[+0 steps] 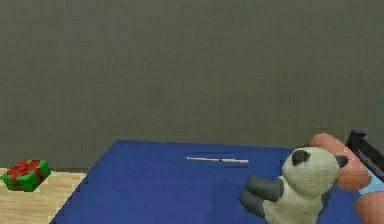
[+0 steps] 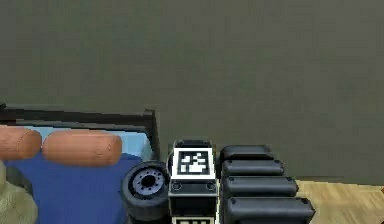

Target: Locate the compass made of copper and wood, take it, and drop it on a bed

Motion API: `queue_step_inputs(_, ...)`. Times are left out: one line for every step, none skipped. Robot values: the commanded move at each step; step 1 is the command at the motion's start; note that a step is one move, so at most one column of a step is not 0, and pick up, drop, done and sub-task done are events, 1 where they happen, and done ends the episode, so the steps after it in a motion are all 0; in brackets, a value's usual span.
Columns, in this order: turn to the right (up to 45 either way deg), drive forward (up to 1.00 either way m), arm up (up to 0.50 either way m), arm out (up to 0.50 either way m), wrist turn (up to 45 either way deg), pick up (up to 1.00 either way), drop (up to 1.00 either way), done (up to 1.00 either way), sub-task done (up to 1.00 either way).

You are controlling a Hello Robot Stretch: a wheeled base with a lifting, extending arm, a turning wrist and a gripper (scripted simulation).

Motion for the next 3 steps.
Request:
queue_step_inputs(-45.0, 0.00, 0.00, 0.00, 0.0, 0.00, 0.00, 0.00, 0.00)
queue_step_inputs(-45.0, 0.00, 0.00, 0.00, 0.0, 0.00, 0.00, 0.00, 0.00)
queue_step_inputs(-12.0, 0.00, 0.00, 0.00, 0.0, 0.00, 0.00, 0.00, 0.00)
